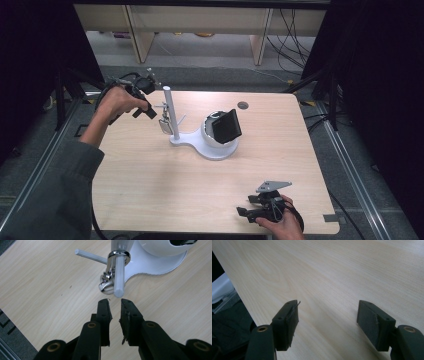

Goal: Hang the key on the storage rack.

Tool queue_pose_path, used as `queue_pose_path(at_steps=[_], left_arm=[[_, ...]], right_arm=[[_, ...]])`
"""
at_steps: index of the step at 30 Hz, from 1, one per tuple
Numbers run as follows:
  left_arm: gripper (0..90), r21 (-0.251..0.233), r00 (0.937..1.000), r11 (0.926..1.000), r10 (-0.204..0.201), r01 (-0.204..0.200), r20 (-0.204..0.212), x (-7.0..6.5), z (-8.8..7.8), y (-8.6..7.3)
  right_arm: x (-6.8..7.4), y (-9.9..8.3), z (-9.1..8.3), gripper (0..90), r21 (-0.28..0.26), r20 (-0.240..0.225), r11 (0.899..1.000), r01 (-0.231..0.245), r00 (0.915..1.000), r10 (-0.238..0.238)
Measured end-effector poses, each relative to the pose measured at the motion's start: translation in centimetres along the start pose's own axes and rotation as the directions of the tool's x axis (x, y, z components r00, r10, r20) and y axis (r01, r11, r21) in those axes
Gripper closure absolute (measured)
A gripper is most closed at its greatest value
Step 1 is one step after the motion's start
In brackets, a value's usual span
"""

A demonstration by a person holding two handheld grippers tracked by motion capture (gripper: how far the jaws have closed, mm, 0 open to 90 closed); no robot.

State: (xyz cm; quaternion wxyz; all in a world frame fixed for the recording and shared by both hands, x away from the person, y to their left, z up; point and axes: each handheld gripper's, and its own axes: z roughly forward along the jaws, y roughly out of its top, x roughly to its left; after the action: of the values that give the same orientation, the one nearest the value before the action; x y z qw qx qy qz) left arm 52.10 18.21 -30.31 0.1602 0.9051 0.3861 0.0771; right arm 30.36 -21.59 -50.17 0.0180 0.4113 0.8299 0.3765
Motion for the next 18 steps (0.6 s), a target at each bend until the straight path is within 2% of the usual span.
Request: queue_pose_path(at_steps=[3, 5, 9, 11, 12, 13, 15, 18], left_arm=[[76.1, 0.007, 1.0, 1.0, 0.002, -0.002, 0.001, 0.1, -0.2, -0.4], [75.2, 0.002, 1.0, 1.0, -0.004, 0.003, 0.007, 0.2, -0.3, -0.5], [73.4, 0.004, 1.0, 1.0, 0.002, -0.002, 0.009, 0.0, -0.4, -0.8], [70.2, -0.001, 0.9999, 1.0, 0.0, 0.0, 0.012, -0.1, -0.5, -1.0], [68.8, -0.005, 0.9999, 1.0, -0.001, 0.001, 0.016, -0.2, -0.5, -1.0], [67.9, 0.003, 0.9998, 1.0, 0.008, -0.008, 0.017, -0.3, -0.5, -1.1], [63.6, -0.006, 0.9998, 0.9999, 0.012, -0.012, 0.018, -0.5, -0.6, -1.2], [62.5, -0.009, 0.9993, 0.9997, 0.025, -0.025, 0.03, -0.9, -0.8, -1.4]], right_arm=[[0.0, 0.0, 0.0, 34.4, -0.004, 0.002, 1.0, -0.001, 1.0, 0.001], [-0.1, 0.1, -0.2, 34.4, 0.022, 0.0, 1.0, 0.005, 1.0, -0.005], [-0.1, 0.1, -0.1, 34.4, 0.011, 0.005, 1.0, 0.004, 1.0, -0.004], [-0.1, 0.1, -0.3, 34.4, 0.026, 0.007, 1.0, 0.008, 0.9999, -0.008], [0.2, 0.1, -0.3, 34.4, 0.028, -0.004, 0.999, -0.02, 0.9998, 0.021], [-0.1, 0.1, -0.2, 34.4, 0.005, 0.004, 1.0, 0.008, 1.0, -0.008], [-0.1, 0.1, -0.3, 34.4, -0.007, 0.007, 1.0, 0.001, 1.0, -0.001], [-0.2, 0.2, -0.4, 34.4, 0.001, 0.008, 1.0, 0.005, 1.0, -0.005]])
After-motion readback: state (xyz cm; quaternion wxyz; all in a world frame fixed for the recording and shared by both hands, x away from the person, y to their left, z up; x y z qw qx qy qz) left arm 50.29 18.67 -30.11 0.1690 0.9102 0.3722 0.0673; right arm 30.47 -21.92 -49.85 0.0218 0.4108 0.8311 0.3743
